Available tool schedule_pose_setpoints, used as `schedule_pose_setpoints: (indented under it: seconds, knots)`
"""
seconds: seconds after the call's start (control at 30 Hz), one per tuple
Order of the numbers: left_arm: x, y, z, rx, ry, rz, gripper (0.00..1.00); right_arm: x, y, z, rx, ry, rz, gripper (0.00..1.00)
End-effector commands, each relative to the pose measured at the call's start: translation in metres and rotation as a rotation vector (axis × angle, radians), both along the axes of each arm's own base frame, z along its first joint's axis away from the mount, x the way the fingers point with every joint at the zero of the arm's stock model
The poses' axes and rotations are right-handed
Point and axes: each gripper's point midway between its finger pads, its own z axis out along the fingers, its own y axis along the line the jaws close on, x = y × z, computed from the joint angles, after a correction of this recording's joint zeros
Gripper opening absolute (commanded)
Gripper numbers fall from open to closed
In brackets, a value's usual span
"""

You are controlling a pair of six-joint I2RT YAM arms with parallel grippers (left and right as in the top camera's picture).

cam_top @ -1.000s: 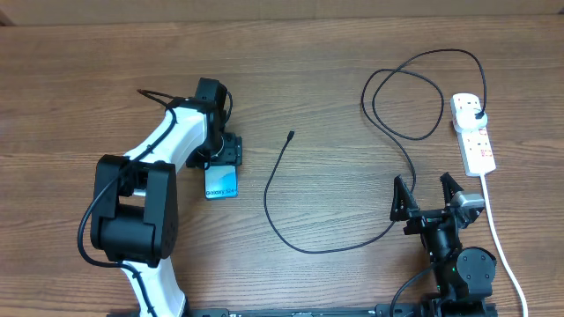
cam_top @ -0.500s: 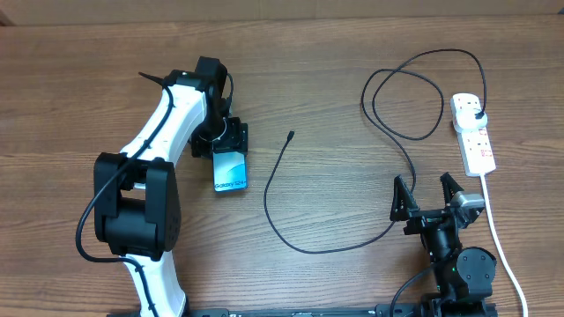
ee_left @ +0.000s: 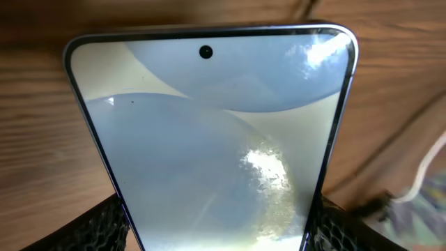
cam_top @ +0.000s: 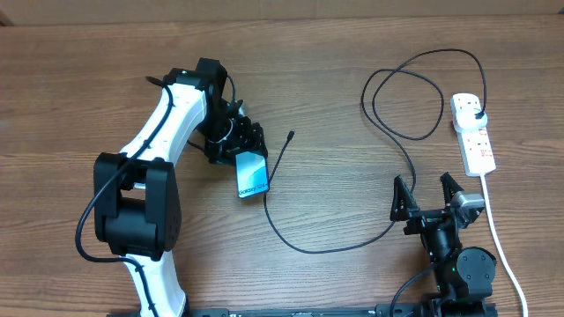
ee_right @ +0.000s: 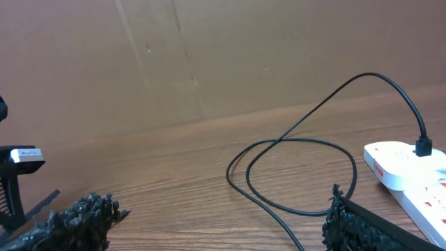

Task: Plug charger to phone and switch on socket
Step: 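Raise and tilt the phone upright toward the table center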

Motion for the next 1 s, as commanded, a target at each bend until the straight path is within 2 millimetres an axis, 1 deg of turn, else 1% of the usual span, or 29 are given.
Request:
schedule_pose_setpoints:
  seconds: [0.0, 0.17, 0.27, 0.37, 0.43, 0.63, 0.8, 0.97]
  knots:
    - [-0.001, -0.022, 0.019, -0.130, 0.019, 0.005, 0.65, 0.000, 0.000, -0.002, -0.004, -0.006, -0.003, 1.00]
    - [-0.006, -0.027, 0.024, -0.162, 0.053, 0.022, 0.66, 0.000, 0.000, -0.002, -0.004, -0.006, -0.003, 1.00]
    - [-0.007, -0.035, 0.031, -0.222, 0.066, 0.027, 0.68, 0.000, 0.000, -0.002, -0.004, -0.006, -0.003, 1.00]
    - [-0.008, -0.041, 0.037, -0.274, 0.081, 0.041, 0.64, 0.000, 0.000, -0.002, -0.004, -0.006, -0.003, 1.00]
    - [-0.008, -0.044, 0.039, -0.291, 0.095, 0.057, 0.63, 0.000, 0.000, -0.002, -0.004, -0.006, -0.003, 1.00]
    - [-0.006, -0.048, 0.044, -0.306, 0.162, 0.148, 0.57, 0.000, 0.000, -0.002, -0.004, -0.006, -0.003, 1.00]
    - [-0.006, -0.049, 0.045, -0.286, 0.256, 0.267, 0.56, 0.000, 0.000, -0.002, -0.004, -0.006, -0.003, 1.00]
    - [-0.007, -0.059, 0.057, -0.353, 0.339, 0.330, 0.54, 0.000, 0.000, -0.002, -0.004, -0.006, -0.003, 1.00]
